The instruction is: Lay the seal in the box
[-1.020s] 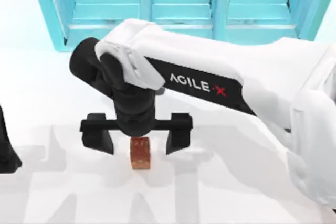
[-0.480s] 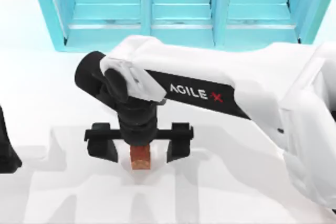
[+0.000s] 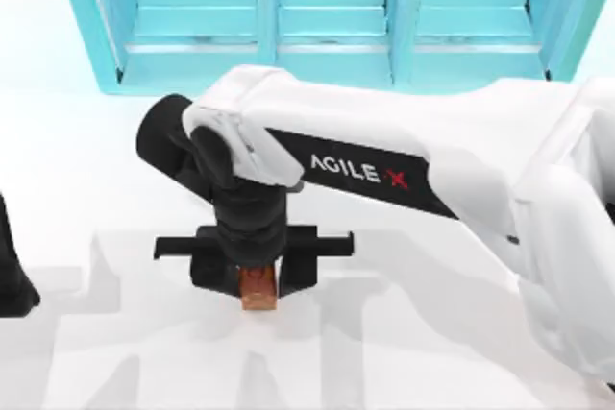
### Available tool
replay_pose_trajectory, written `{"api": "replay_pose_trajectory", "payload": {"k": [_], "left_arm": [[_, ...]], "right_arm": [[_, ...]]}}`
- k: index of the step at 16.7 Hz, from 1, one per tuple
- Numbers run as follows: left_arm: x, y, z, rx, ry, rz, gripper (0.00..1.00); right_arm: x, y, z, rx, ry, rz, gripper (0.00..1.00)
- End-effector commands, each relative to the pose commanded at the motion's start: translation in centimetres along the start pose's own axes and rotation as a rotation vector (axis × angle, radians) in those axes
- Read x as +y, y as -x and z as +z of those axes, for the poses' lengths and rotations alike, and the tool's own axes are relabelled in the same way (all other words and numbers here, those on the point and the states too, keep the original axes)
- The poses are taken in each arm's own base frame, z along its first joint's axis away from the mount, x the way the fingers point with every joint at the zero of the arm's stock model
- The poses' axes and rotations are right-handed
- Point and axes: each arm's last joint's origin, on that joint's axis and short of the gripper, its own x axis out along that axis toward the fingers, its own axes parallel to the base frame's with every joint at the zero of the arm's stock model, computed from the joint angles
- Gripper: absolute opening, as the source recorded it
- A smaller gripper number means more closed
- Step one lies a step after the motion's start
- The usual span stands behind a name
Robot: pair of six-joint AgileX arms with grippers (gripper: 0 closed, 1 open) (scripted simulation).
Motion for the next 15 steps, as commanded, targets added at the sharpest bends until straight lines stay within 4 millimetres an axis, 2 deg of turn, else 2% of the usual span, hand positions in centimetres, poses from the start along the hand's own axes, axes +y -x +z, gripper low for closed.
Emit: {"api": "replay_pose_trajectory", "payload": {"k": [3,4,13,15], "left_arm": [[0.00,0.00,0.00,0.000,0.000,0.000,1.00],[0.00,0.00,0.00,0.000,0.000,0.000,1.00],[0.00,0.00,0.00,0.000,0.000,0.000,1.00],[0.00,0.00,0.00,0.000,0.000,0.000,1.00]], "right_arm": [[0.00,0.00,0.00,0.000,0.000,0.000,0.02],[0.00,0.00,0.00,0.000,0.000,0.000,0.00],[-0.07,0.08,0.10,0.000,-0.003,0.000,0.00],[0.12,0.94,0.12,0.001,0.000,-0.001,0.00]]}}
